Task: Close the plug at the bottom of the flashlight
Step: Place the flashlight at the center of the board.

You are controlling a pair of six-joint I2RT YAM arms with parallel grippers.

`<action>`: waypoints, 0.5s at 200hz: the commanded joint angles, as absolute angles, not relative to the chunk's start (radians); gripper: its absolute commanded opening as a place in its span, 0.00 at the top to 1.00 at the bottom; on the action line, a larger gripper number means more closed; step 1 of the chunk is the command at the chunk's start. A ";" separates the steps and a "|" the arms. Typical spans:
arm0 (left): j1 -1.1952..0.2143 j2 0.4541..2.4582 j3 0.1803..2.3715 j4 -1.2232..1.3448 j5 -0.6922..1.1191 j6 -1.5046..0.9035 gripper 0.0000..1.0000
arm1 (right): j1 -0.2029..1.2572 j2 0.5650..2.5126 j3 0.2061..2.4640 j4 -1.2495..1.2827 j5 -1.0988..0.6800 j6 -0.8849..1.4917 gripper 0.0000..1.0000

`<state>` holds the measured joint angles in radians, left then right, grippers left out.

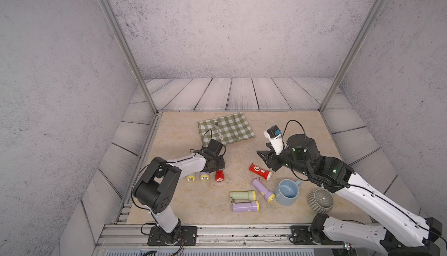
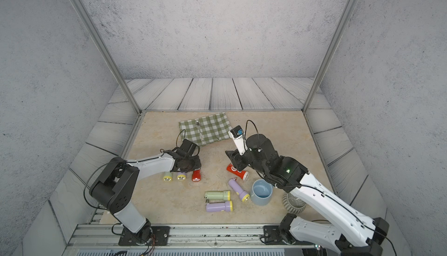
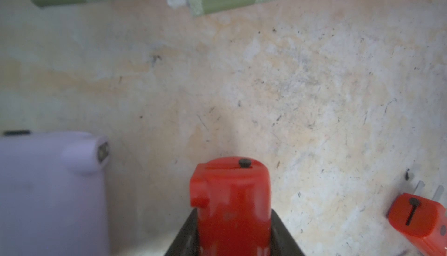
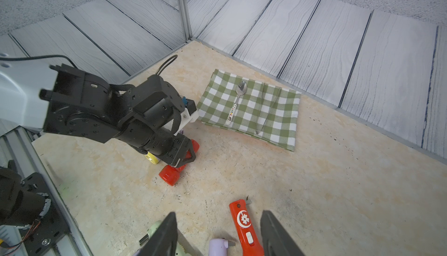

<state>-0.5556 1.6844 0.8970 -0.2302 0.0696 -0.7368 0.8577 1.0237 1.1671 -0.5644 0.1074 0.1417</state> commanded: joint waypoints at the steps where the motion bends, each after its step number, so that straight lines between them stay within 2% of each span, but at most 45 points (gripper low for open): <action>1: -0.546 1.694 0.911 -0.236 0.054 -0.723 0.54 | 0.855 1.024 1.160 -0.552 0.116 0.143 0.43; 33: -0.543 1.692 0.912 -0.238 0.052 -0.720 0.47 | 0.854 1.025 1.161 -0.552 0.117 0.142 0.43; 100: -0.541 1.612 0.925 -0.267 0.037 -0.708 0.45 | 0.854 1.024 1.163 -0.552 0.117 0.141 0.43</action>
<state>-0.5499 1.6711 0.8970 -0.2352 0.0570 -0.7265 0.8577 1.0237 1.1671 -0.5640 0.1074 0.1417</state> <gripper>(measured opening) 0.542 0.568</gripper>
